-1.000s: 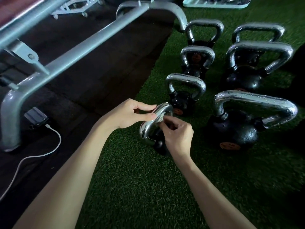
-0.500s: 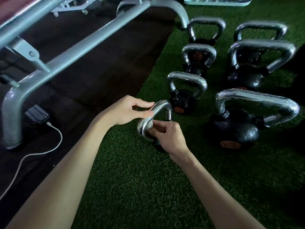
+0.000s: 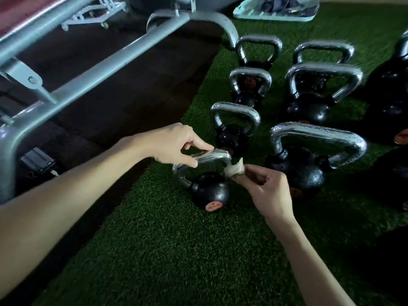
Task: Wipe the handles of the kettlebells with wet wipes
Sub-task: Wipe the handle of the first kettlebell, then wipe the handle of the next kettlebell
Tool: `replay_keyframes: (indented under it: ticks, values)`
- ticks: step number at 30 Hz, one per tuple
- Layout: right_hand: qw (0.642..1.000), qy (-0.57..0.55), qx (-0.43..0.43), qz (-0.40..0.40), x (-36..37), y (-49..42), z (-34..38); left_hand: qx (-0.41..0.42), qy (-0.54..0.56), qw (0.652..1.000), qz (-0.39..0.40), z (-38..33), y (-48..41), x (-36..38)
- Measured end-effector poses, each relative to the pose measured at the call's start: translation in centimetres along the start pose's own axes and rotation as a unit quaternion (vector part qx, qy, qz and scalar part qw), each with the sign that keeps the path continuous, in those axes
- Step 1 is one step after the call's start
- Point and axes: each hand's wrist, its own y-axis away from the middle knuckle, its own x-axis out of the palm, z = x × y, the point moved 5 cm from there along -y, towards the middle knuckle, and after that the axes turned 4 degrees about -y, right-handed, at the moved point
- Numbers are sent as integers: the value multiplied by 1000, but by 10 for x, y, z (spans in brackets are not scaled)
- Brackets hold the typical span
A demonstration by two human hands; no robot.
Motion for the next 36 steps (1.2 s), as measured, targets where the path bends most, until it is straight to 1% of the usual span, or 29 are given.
replay_keyframes:
  ticks: [4,7,9,12,17,19,21,22,26,28,29,31,33,36]
  values:
    - [998,-53,8,-35,-10,4,11,40,-61,996,57,-5,-6,-6]
    - [999,-46,7,-24,-9,5,14,70,-88,991,79,-14,2,-4]
    - [999,-25,5,-23,-8,5,13,88,-83,988,96,-22,12,3]
    - [999,-22,5,-24,-6,4,11,110,-81,986,96,-28,23,10]
    - [1000,-8,13,-16,-2,0,14,105,-69,990,62,-17,24,9]
    - [1000,12,-4,-24,-3,-7,22,108,-38,991,63,-12,20,7]
    - [998,45,-38,-33,-7,-21,35,102,-18,993,52,-4,7,-4]
    - [995,65,-59,-39,-10,-30,45,84,-9,996,31,4,-5,-15]
    - [980,132,-132,-61,-28,-73,96,8,6,996,-93,33,-61,-72]
    - [974,160,-150,-63,-36,-99,119,-28,12,993,-112,43,-85,-93]
    - [970,179,-153,-62,-39,-113,126,-37,4,994,-106,44,-96,-102]
    - [966,217,-136,-43,-40,-139,131,-40,-38,996,-71,41,-111,-119]
    - [959,258,-117,-6,-36,-161,130,-28,-77,996,-26,33,-123,-134]
    - [939,328,-92,51,-30,-185,126,-16,-113,992,49,27,-141,-145]
